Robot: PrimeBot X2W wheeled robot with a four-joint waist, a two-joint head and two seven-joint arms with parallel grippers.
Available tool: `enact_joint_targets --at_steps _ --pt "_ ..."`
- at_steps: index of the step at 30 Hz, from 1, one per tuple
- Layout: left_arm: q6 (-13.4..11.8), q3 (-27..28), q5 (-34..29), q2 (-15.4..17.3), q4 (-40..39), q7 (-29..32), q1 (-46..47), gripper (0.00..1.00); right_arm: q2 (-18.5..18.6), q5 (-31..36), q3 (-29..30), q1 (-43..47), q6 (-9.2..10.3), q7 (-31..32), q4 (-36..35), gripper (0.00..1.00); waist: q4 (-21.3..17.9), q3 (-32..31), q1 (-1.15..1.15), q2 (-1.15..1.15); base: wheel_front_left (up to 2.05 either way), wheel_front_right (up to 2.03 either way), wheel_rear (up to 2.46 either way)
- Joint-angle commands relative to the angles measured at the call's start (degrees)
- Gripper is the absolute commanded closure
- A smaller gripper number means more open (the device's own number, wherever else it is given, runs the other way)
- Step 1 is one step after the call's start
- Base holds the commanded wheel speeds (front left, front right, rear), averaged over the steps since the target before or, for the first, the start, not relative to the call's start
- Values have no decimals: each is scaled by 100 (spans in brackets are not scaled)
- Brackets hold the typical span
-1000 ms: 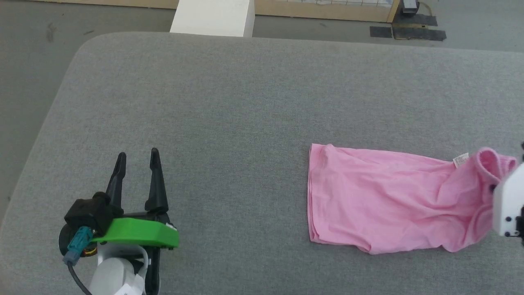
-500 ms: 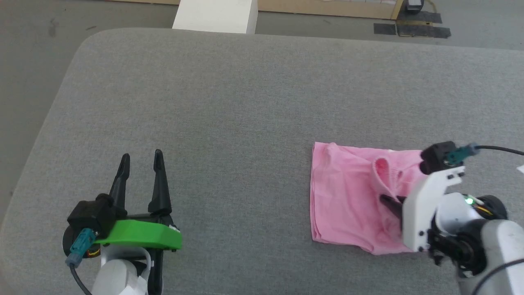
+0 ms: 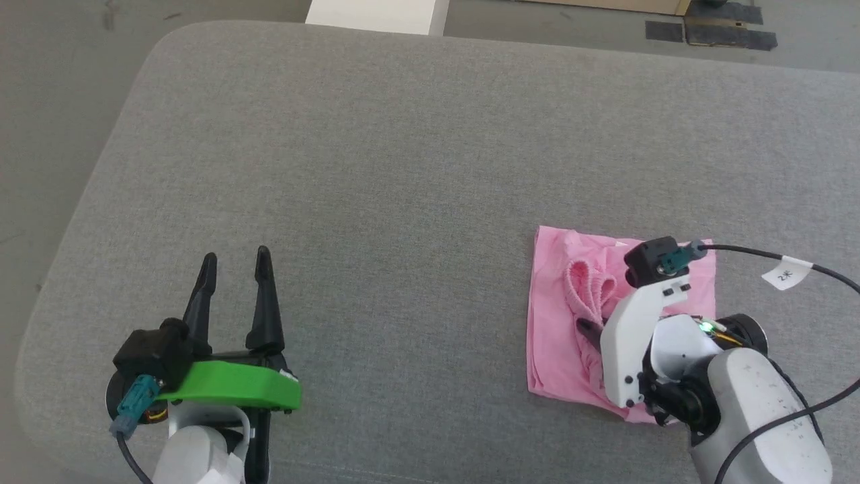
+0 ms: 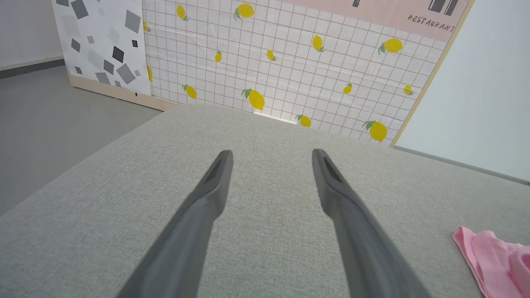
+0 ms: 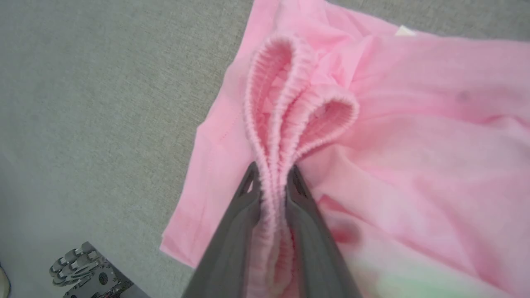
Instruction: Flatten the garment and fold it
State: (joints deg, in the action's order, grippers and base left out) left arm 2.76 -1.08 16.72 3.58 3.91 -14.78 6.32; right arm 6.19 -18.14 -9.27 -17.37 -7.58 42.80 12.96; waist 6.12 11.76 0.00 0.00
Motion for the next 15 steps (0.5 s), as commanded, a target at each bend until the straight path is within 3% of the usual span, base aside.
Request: enact_joint_targets --at_steps 1,9,15 --pt "29 5 26 -30 13 -22 -7 0 -36 38 -51 -116 9 -83 50 0 5 -7 0 0 0 0 0" --pt "41 13 11 -39 97 -22 -70 0 87 -131 -764 -201 9 -96 -611 0 -169 -178 0 0 0 0 0" --pt "43 33 -36 -40 87 -22 -79 0 250 -265 -701 -86 9 -94 -1399 0 -388 -287 0 0 0 0 0"
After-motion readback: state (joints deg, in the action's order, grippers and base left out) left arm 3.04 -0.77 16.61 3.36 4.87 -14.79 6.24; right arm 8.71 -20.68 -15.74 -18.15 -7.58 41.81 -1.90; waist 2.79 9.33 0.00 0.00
